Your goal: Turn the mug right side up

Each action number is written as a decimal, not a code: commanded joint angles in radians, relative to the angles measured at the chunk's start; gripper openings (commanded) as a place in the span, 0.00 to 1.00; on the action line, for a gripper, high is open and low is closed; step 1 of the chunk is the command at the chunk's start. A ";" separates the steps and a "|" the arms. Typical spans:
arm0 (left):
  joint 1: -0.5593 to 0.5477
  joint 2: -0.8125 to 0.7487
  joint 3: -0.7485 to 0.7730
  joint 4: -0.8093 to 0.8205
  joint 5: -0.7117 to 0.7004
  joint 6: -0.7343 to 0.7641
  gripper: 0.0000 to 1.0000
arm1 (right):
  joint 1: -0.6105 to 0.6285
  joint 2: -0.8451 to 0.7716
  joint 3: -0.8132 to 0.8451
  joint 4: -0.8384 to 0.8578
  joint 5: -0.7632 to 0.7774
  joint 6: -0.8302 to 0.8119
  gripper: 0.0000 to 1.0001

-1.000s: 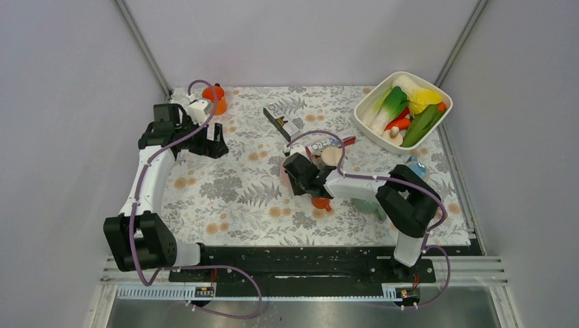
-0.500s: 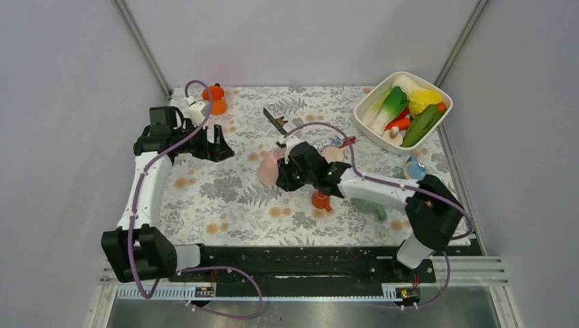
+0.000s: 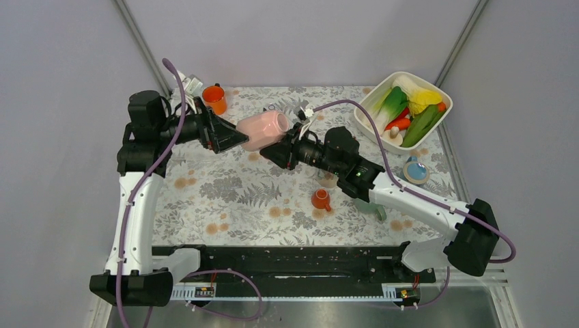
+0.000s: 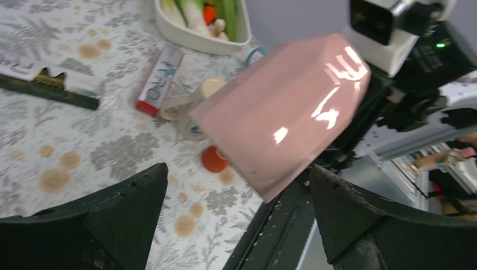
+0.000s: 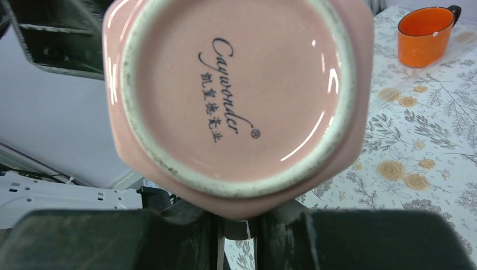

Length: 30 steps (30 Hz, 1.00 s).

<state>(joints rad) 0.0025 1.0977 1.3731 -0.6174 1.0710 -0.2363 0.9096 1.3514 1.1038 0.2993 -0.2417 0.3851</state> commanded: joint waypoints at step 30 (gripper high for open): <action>-0.124 0.079 0.140 0.024 -0.626 0.239 0.00 | -0.041 0.112 0.048 -0.039 0.105 0.112 0.99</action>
<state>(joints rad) -0.1333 1.1805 1.4158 -0.5137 0.8345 -0.3305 0.8749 1.4658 1.1404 0.3569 -0.2333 0.5529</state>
